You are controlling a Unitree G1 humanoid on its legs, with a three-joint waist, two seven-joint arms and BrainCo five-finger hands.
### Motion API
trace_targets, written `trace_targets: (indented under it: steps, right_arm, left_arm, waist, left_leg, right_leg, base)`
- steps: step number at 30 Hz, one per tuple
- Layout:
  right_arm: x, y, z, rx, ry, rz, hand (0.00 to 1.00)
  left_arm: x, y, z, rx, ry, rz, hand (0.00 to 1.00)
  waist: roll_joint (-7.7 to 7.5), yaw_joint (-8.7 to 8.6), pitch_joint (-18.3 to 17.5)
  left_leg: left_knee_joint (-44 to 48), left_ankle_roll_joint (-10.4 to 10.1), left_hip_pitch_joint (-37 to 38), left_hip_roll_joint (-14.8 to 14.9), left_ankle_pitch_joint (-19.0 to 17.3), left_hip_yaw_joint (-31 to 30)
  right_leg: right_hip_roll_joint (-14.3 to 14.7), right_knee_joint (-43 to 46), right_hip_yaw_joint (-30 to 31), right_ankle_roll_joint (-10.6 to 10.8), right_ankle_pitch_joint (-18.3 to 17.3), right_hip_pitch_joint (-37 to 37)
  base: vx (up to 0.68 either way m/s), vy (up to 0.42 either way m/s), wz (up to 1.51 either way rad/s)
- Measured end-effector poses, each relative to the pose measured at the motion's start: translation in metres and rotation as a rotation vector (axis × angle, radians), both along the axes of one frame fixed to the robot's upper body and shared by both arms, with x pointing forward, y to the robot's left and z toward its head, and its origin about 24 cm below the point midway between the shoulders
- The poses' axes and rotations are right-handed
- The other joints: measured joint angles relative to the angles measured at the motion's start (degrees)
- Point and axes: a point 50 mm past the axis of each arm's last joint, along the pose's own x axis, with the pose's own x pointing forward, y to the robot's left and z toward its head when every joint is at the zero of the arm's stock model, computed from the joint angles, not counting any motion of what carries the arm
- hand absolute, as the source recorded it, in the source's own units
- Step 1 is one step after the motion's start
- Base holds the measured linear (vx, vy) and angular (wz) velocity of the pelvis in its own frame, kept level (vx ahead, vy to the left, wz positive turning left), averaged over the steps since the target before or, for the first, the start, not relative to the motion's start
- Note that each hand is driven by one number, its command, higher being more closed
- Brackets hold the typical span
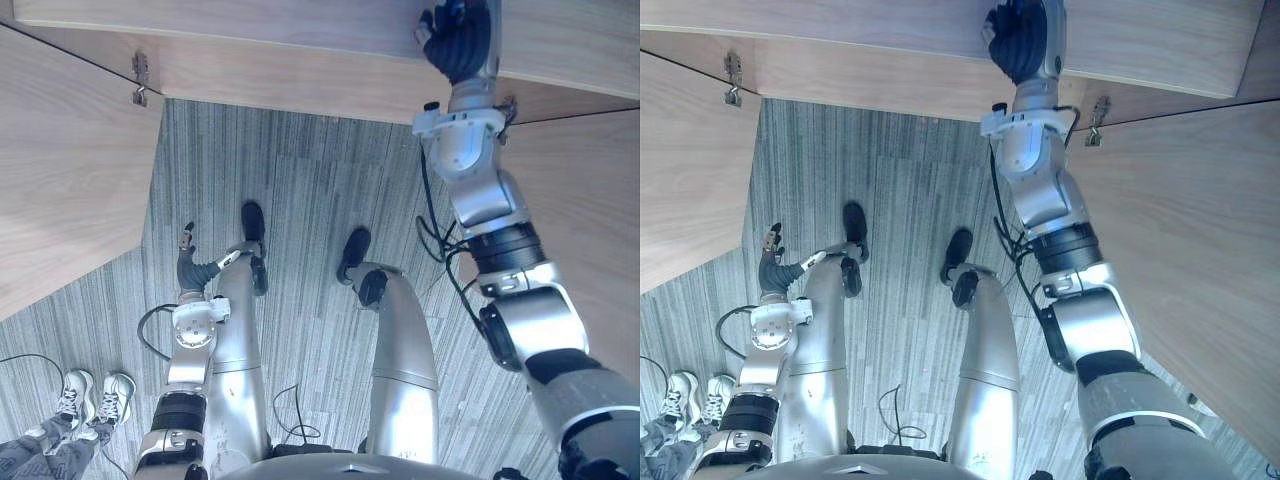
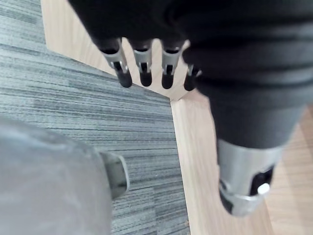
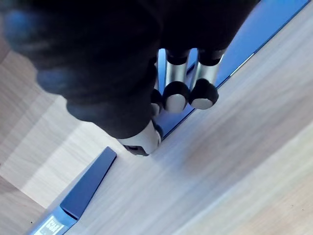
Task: Walk over to the cabinet, pick up the folder, carry it to the office cabinet, place the folder inside the office cabinet, then close the office cabinet door
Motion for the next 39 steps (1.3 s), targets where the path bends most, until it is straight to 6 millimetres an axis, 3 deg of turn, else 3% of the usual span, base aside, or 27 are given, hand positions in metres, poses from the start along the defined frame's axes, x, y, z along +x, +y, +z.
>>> trace_targets:
  steps: [8, 14, 29, 31, 35, 39]
  right_arm:
    - [0.003, -0.012, 0.041, 0.041, -0.034, -0.005, 1.0]
    - [0.008, -0.024, 0.055, 0.082, -0.009, -0.022, 1.0]
    - [0.015, -0.041, 0.053, 0.255, 0.05, 0.049, 1.0]
    - [0.014, -0.046, 0.051, 0.339, 0.044, 0.082, 1.0]
    - [-0.007, -0.054, 0.04, 0.532, -0.062, 0.196, 1.0]
    - [-0.032, -0.044, 0.009, 0.664, -0.145, 0.303, 1.0]
  left_arm:
    - [0.0, 0.001, 0.003, -0.032, -0.034, 0.017, 0.0]
    - [0.0, 0.0, 0.003, -0.049, -0.041, 0.016, 0.0]
    - [0.0, -0.002, 0.002, -0.1, -0.047, 0.027, 0.0]
    - [0.0, -0.002, 0.001, -0.106, -0.039, 0.034, 0.0]
    - [-0.001, 0.0, -0.002, -0.109, -0.013, 0.046, 0.0]
    - [-0.001, 0.002, -0.009, -0.112, 0.047, 0.064, 0.0]
  waist:
    - [0.0, 0.15, 0.0]
    - [0.01, 0.15, 0.0]
    - [0.07, -0.1, 0.0]
    - [0.07, -0.14, 0.0]
    - [0.05, -0.12, 0.9]
    - [0.04, -0.68, 0.9]
  left_leg:
    - [-0.4, 0.0, -1.4, -0.4, 0.0, -0.2]
    - [-1.1, 0.0, -1.6, -1.1, 0.2, -0.4]
    - [-2.9, -0.1, -2.0, -2.9, 2.1, -1.5]
    - [-2.3, -0.1, -1.8, -2.8, 2.1, -1.5]
    - [-1.6, 0.0, 0.4, -1.9, 1.5, -1.2]
    - [-1.1, 0.0, 3.5, -0.8, 0.2, -0.2]
  right_leg:
    - [-0.4, 0.0, -0.4, 0.2, -0.2, -1.3]
    - [-1.1, -0.3, -0.7, 0.4, -0.4, -1.4]
    - [-2.8, 0.1, -2.2, -0.1, -0.7, -1.5]
    - [-2.7, 0.1, -2.1, -0.1, -0.6, -1.3]
    - [-1.9, -0.2, -1.9, -0.1, -0.6, 1.2]
    - [-1.0, -0.2, -0.8, 0.2, -0.9, 3.7]
  base:
    - [0.03, 0.0, 0.03]
    - [0.02, 0.009, 0.07]
    - [0.0, 0.005, 0.08]
    - [0.0, 0.001, -0.03]
    - [0.01, -0.005, -0.09]
    - [-0.01, -0.01, -0.17]
